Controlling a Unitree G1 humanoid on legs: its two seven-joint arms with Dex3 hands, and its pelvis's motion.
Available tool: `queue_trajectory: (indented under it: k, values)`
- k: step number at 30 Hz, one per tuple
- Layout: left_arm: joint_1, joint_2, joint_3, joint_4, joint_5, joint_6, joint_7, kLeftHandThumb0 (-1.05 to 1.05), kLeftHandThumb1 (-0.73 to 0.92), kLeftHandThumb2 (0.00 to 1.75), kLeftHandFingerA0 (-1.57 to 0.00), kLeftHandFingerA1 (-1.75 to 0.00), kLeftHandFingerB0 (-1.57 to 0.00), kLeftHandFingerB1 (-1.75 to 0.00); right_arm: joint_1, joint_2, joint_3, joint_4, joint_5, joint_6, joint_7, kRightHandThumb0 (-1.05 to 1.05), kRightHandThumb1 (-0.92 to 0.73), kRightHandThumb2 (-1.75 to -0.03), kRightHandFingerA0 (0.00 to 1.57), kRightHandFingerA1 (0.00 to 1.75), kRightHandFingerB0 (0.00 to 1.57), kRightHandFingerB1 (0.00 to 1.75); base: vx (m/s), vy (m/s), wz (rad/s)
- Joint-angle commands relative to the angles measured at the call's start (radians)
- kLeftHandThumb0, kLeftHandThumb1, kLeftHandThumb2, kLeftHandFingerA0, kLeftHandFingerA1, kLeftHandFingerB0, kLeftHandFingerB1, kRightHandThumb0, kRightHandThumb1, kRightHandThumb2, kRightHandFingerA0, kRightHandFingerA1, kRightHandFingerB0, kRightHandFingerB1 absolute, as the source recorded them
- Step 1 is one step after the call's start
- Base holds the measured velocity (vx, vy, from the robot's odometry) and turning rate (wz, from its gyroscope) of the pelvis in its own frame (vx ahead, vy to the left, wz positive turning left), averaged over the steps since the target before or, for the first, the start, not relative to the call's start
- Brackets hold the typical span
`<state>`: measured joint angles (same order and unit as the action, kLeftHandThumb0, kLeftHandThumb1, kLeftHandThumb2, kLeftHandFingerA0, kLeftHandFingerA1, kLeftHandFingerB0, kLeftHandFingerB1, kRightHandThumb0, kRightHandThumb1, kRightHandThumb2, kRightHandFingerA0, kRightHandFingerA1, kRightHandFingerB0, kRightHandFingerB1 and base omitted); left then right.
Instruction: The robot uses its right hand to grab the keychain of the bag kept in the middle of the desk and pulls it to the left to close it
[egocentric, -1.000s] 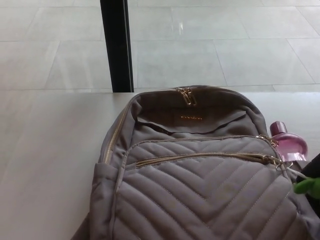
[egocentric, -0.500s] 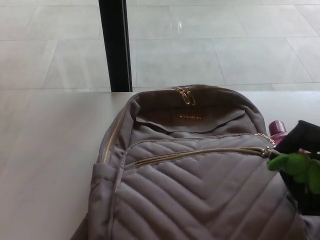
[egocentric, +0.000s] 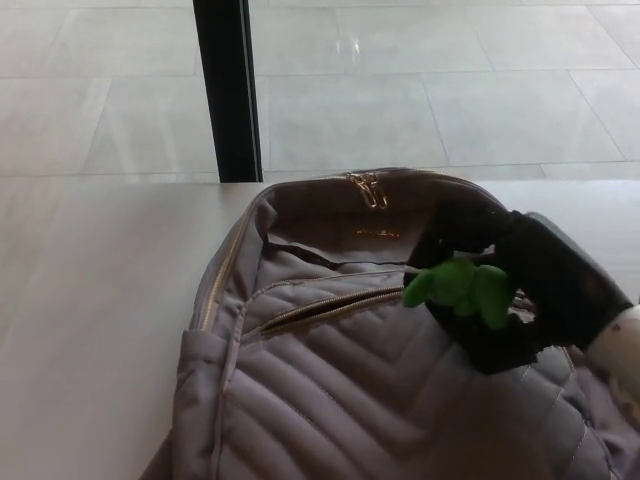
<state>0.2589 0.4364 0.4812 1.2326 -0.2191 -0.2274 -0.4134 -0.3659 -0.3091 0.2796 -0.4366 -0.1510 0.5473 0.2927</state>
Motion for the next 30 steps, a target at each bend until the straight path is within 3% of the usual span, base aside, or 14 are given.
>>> queue_trajectory:
  k: [1, 3, 4, 5, 13, 14, 17, 18, 19, 20, 22, 25, 27, 30]
  values:
    - [0.005, 0.022, 0.001, 0.001, -0.009, -0.022, -0.009, -1.0, 0.92, 0.92, -0.56, -0.54, -0.51, -0.45, -0.081, 0.018, 0.052, 0.072, -0.029, 0.012, 0.026, -0.2, -0.45, -1.32, 0.91, 1.75, 0.78, 1.66, 0.0, 0.0, 0.0]
    - [0.002, 0.023, -0.004, -0.002, -0.004, -0.022, -0.003, -1.0, 0.91, 0.95, -0.58, -0.55, -0.52, -0.46, -0.122, 0.031, 0.077, 0.134, -0.04, -0.015, 0.024, -0.21, -0.43, -1.33, 0.92, 1.75, 0.79, 1.67, 0.0, 0.0, 0.0]
    - [-0.001, 0.024, -0.005, -0.002, -0.004, -0.02, -0.003, -0.86, 0.85, 1.28, -0.56, -0.61, -0.49, -0.53, -0.138, 0.036, 0.09, 0.156, -0.048, -0.014, 0.024, -0.26, -0.42, -1.35, 0.95, 1.75, 0.79, 1.55, 0.0, 0.0, 0.0]
    - [-0.004, 0.025, -0.006, -0.003, -0.003, -0.022, -0.002, -0.97, 0.92, 0.96, -0.59, -0.56, -0.51, -0.45, -0.165, 0.047, 0.114, 0.191, -0.062, -0.008, 0.024, -0.31, -0.4, -1.39, 0.94, 1.74, 0.81, 1.56, 0.0, 0.0, 0.0]
    - [-0.016, 0.022, -0.003, -0.008, -0.008, -0.015, 0.006, -1.01, 0.92, 0.94, -0.61, -0.57, -0.52, -0.45, -0.224, 0.107, 0.255, 0.334, -0.139, 0.003, 0.02, -0.36, -0.43, -1.27, 0.96, 1.75, 0.81, 1.59, 0.0, 0.0, 0.0]
    - [-0.019, 0.019, 0.0, -0.01, -0.012, -0.009, 0.011, -0.97, 0.92, 0.91, -0.64, -0.6, -0.56, -0.46, -0.229, 0.125, 0.272, 0.357, -0.15, -0.001, 0.007, -0.35, -0.48, -1.12, 0.95, 1.75, 0.71, 1.14, 0.0, 0.0, 0.0]
    - [-0.017, 0.017, 0.0, -0.02, -0.013, -0.007, 0.008, -0.98, 0.92, 0.94, -0.61, -0.59, -0.53, -0.46, -0.257, 0.198, 0.317, 0.414, -0.177, 0.062, -0.009, -0.37, -0.53, -1.07, 0.87, 1.75, 0.68, 1.06, 0.0, 0.0, 0.0]
    - [-0.016, 0.017, 0.0, -0.02, -0.013, -0.007, 0.008, -0.98, 0.92, 0.94, -0.61, -0.59, -0.53, -0.46, -0.257, 0.201, 0.316, 0.417, -0.181, 0.062, -0.008, -0.37, -0.53, -1.07, 0.87, 1.75, 0.68, 1.06, 0.0, 0.0, 0.0]
    - [-0.016, 0.017, -0.002, -0.023, -0.009, -0.008, 0.016, -0.97, 0.92, 0.94, -0.62, -0.6, -0.53, -0.47, -0.257, 0.225, 0.313, 0.435, -0.174, 0.059, -0.014, -0.36, -0.48, -1.2, 0.86, 1.75, 0.69, 1.37, 0.0, 0.0, 0.0]
    - [-0.015, 0.017, -0.003, -0.022, -0.008, -0.011, 0.016, -0.96, 0.92, 0.94, -0.62, -0.59, -0.53, -0.46, -0.261, 0.245, 0.318, 0.453, -0.178, 0.055, -0.018, -0.37, -0.44, -1.26, 0.89, 1.75, 0.74, 1.46, 0.0, 0.0, 0.0]
    - [-0.008, 0.018, -0.005, -0.027, -0.007, -0.021, 0.001, -0.97, 0.92, 0.97, -0.62, -0.61, -0.52, -0.47, -0.271, 0.281, 0.326, 0.472, -0.189, 0.075, -0.021, -0.35, -0.48, -1.23, 0.93, 1.75, 0.75, 1.25, 0.0, 0.0, 0.0]
    - [-0.016, 0.011, -0.008, -0.024, -0.005, -0.015, 0.02, -0.97, 0.92, 0.96, -0.62, -0.58, -0.54, -0.46, -0.285, 0.294, 0.338, 0.487, -0.203, 0.036, -0.009, -0.33, -0.45, -1.27, 0.91, 1.75, 0.77, 1.36, 0.0, 0.0, 0.0]
    - [-0.015, 0.009, -0.006, -0.026, -0.009, -0.015, 0.015, -0.97, 0.91, 0.97, -0.62, -0.59, -0.52, -0.46, -0.298, 0.32, 0.346, 0.52, -0.205, -0.028, -0.021, -0.3, -0.41, -1.35, 0.87, 1.75, 0.76, 1.57, 0.0, 0.0, 0.0]
    - [-0.013, 0.006, -0.009, -0.024, -0.004, -0.018, 0.026, -0.97, 0.92, 0.94, -0.64, -0.59, -0.54, -0.46, -0.327, 0.362, 0.349, 0.544, -0.22, 0.007, -0.031, -0.27, -0.49, -1.21, 0.9, 1.75, 0.77, 1.38, 0.0, 0.0, 0.0]
